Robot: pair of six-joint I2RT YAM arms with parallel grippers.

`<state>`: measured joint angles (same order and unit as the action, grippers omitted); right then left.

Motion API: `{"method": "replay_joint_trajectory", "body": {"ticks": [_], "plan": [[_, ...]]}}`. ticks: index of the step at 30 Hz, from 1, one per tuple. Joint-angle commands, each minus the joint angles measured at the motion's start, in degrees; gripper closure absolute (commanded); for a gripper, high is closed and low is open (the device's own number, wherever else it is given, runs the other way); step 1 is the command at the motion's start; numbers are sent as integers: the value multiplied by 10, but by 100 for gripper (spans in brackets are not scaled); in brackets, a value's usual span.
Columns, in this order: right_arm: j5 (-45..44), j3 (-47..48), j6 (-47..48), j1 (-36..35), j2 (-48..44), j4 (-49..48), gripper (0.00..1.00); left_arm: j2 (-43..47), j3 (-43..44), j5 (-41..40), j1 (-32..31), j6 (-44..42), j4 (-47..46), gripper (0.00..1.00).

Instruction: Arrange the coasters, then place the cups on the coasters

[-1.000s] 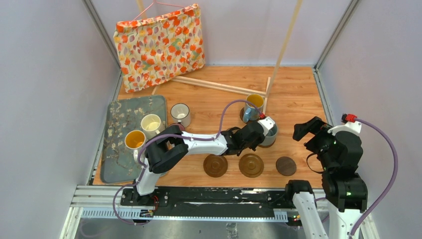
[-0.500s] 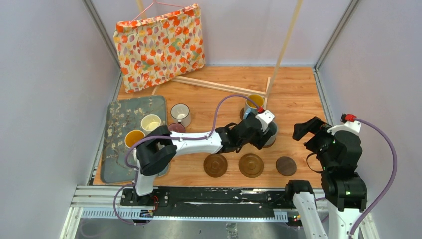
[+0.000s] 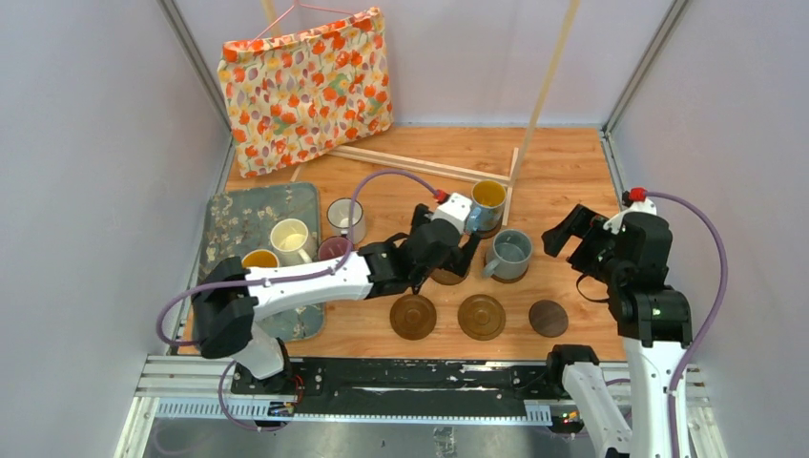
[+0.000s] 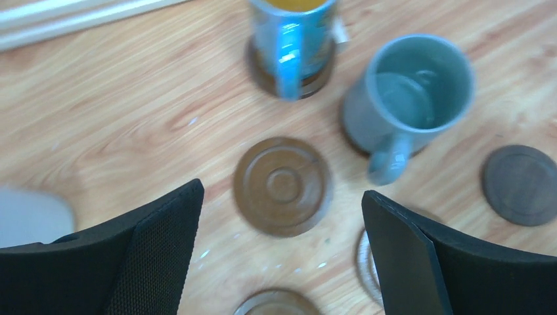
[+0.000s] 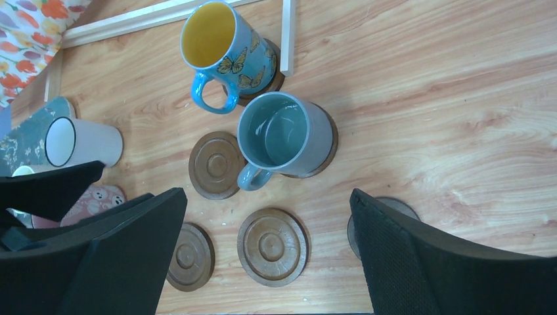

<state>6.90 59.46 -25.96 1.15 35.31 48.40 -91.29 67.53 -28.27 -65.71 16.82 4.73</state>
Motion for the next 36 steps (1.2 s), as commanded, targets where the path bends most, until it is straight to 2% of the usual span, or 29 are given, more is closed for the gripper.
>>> {"method": "replay_joint_trajectory", "body": {"ticks": [1, 3, 9, 13, 18, 24, 31, 36], "plan": [[22, -4, 19, -8, -1, -14, 0, 65, -51, -132, 16, 105, 116, 3], [19, -12, 25, -8, 4, -21, 0, 93, -70, -173, 16, 157, 164, 2], [18, -28, 30, -8, 23, -25, 0, 157, -114, -220, 16, 323, 307, 1], [-7, -40, 30, -26, 17, -23, 0, 177, -124, -216, 16, 404, 398, 0], [-36, -59, 39, -30, 0, -28, 0, 220, -160, -214, 16, 449, 415, 0], [-23, -79, 57, -30, -19, -20, 0, 246, -157, -221, 16, 528, 424, 0], [29, -79, 65, -30, -15, -8, 0, 214, -175, -223, 16, 675, 479, 0], [30, -83, 65, -38, -16, -16, 0, 174, -186, -231, 19, 760, 484, 0]]}}
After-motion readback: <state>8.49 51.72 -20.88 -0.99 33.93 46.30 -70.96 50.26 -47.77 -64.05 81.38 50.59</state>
